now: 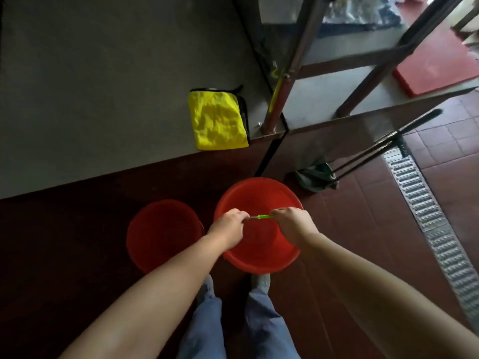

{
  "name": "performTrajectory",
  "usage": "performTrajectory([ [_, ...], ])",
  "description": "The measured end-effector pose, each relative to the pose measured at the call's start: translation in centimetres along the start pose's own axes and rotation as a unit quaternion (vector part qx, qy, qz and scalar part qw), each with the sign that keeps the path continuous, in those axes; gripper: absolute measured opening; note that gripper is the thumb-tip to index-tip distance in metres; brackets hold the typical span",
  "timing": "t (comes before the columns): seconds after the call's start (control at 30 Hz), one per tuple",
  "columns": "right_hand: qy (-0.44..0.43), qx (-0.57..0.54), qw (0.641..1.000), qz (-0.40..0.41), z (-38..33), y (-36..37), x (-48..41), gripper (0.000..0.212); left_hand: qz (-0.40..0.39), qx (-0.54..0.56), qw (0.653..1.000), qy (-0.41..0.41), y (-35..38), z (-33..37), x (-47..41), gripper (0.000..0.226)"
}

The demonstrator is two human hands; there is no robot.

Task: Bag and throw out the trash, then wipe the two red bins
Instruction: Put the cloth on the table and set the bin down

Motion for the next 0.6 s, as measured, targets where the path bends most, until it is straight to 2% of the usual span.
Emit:
performTrajectory([
  [0.27,-0.029,0.007,0.999,-0.024,1.5,10.0,-9.9,0.04,0.028,0.006,0.999,-0.036,5.7,-7.5,-8.0,0.056],
  [0.4,-0.045,0.028,0.998,-0.024,1.3,13.7,-13.9,0.039,0.048,-0.019,0.999,-0.016,6.8,-10.1,-10.8,0.058],
  [0.6,-0.052,-0.002,0.998,-0.031,0.1,18.0,-18.6,0.034,0.083,-0.036,0.995,-0.037,7.5,-14.0,-14.1,0.056],
])
Point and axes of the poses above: each hand's wrist, its own x-axis away from the middle knuckle, its own y-axis out of the palm, z = x × y, the point moved 8 cm from there along -x, towards the middle knuckle, and after that the axes turned 8 degrees about x, right-handed, at the moved point
